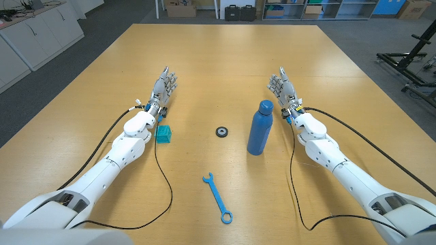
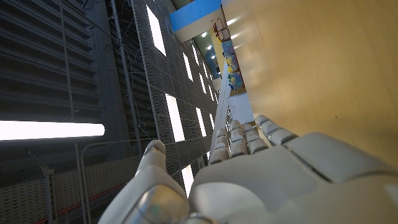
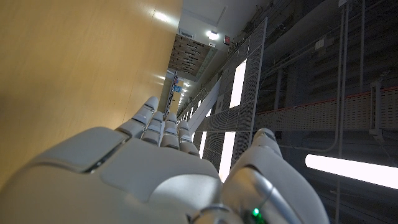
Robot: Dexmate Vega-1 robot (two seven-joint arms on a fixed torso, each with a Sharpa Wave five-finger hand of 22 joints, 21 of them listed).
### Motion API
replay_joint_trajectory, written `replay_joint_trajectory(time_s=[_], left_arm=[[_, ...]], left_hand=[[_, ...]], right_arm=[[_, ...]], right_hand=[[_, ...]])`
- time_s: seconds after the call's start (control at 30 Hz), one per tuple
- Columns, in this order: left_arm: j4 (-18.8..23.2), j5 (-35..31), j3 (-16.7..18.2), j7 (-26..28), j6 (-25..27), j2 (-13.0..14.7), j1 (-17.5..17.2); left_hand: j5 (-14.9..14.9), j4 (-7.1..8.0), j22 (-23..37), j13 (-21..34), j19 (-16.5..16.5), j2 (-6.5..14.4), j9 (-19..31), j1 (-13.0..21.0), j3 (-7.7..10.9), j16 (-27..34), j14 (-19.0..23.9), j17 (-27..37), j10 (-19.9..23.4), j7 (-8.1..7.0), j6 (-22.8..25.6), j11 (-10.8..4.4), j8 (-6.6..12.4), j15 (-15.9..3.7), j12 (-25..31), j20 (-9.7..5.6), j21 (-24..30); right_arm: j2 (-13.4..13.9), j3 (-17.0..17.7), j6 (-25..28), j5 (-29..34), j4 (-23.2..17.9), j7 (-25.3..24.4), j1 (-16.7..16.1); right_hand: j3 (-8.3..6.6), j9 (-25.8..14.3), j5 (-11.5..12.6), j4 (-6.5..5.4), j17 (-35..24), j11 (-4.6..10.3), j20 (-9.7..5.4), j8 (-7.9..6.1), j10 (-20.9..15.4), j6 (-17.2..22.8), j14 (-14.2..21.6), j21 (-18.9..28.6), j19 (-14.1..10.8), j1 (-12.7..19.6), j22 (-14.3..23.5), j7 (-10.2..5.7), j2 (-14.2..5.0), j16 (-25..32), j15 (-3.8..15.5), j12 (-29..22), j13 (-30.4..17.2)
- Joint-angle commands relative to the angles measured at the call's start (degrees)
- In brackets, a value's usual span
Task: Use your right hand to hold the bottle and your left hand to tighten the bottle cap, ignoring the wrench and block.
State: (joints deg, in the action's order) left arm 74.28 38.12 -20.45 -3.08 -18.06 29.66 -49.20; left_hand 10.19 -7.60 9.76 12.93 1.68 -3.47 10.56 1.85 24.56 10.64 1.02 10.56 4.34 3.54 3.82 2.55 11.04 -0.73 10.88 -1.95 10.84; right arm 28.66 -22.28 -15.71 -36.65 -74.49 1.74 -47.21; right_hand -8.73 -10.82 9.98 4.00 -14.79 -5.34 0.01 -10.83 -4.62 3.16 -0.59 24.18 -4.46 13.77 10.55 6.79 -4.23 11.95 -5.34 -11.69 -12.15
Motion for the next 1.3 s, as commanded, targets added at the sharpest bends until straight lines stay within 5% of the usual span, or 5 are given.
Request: replay_joint_trajectory(time_s=[0.03, 0.77, 1.3], left_arm=[[-0.3, 1.0, 0.6, -1.7, -1.7, 0.2, -1.2], [7.3, 0.4, 2.0, 1.5, -2.1, 2.6, -6.4], [12.4, -1.2, 2.5, 6.6, -1.4, 2.8, -9.5]], left_hand=[[0.4, -0.07, 0.3, 0.0, 0.6, -0.2, 0.2, 0.1, 0.37, 0.4, 0.4, 0.1, 0.8, 0.01, 0.8, 0.01, 0.45, -0.53, 0.4, -4.89, 0.3], [0.3, -0.16, 0.3, -0.4, 1.7, 0.4, 0.3, 0.5, 0.62, 0.9, 1.8, 0.1, 2.5, -0.05, 2.6, -0.28, 1.14, -0.88, 1.1, -4.56, 0.6], [0.2, -0.23, 0.3, -0.9, 4.8, 0.7, 0.3, 0.5, 0.58, 1.8, 5.7, 0.1, 6.4, -0.28, 6.7, -0.81, 2.26, -1.44, 2.3, -4.34, 1.3]], right_arm=[[-0.5, -0.9, 0.4, 0.8, -0.2, 0.1, 0.8], [3.2, 0.1, 0.2, 0.5, -5.4, 1.2, -3.2], [4.6, 0.6, -2.3, 1.0, -5.6, 2.4, -5.1]], right_hand=[[-0.47, -0.2, 0.3, 0.03, -0.1, -0.39, 0.02, -0.35, -0.3, 0.3, 0.4, 0.3, -0.6, 0.7, 0.1, 1.85, -0.08, 0.5, -0.34, -0.5, 0.0], [-0.61, -0.2, 0.5, 0.45, -0.1, -0.12, 0.12, -0.57, -0.7, 0.6, 0.6, 0.1, -1.0, 1.2, 0.1, 1.68, -0.14, 0.6, -0.11, -0.7, 0.2], [-0.70, -0.2, 0.5, 0.66, 0.0, -0.22, 0.12, -0.76, -0.9, 1.1, 0.8, 0.0, -1.3, 1.5, 0.1, 1.61, -0.21, 0.7, -0.06, -0.8, 0.4]])
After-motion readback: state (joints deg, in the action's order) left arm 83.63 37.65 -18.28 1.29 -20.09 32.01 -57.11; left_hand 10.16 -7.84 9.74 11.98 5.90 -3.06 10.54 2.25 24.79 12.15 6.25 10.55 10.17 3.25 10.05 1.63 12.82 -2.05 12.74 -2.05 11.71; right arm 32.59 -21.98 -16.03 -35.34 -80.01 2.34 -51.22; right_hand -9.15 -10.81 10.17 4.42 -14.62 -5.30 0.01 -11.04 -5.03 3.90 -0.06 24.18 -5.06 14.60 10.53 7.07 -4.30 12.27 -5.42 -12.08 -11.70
